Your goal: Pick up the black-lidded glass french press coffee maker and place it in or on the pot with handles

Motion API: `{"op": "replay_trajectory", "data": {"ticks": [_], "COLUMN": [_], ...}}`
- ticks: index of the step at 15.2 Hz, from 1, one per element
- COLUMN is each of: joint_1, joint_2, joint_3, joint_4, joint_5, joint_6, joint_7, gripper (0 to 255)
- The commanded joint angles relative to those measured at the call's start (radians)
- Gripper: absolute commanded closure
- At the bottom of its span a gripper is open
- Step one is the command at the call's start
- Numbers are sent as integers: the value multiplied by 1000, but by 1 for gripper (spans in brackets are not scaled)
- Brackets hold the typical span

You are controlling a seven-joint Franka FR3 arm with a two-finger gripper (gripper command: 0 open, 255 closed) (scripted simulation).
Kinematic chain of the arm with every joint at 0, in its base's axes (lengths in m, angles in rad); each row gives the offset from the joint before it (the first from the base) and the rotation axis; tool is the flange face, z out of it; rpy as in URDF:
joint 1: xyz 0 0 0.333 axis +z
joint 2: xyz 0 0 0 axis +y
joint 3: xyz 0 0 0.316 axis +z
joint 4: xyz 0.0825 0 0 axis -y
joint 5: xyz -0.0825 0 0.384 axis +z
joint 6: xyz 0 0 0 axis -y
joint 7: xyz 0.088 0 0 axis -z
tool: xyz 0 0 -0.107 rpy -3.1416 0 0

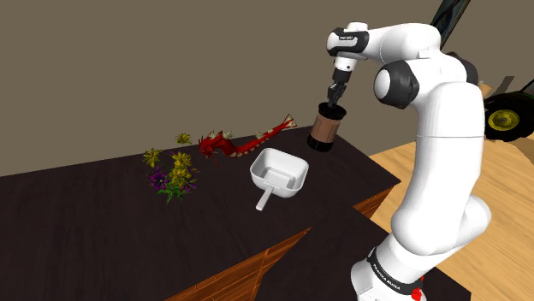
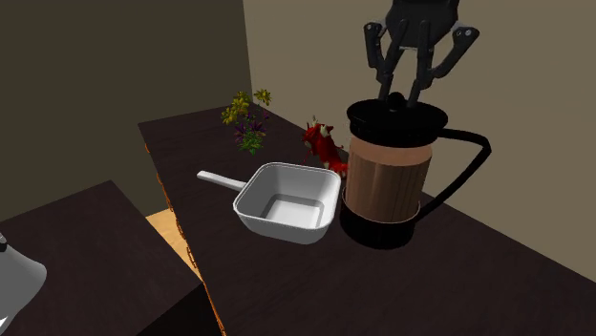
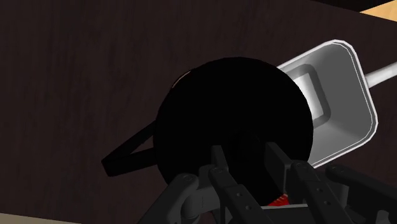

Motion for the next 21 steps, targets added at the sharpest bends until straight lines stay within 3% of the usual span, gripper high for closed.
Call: {"op": "replay_trajectory", "data": {"ticks": [1,10,21], "joint_1": [35,206,361], "joint_2": [-51,-282,-455], "joint_3": [0,30,123], "joint_4": [-47,-268,-361], "joint_5": [-16,-97,-151], "joint_6": [2,8,-58], "joint_7": [28,212,463], "gripper": [255,255,255]}}
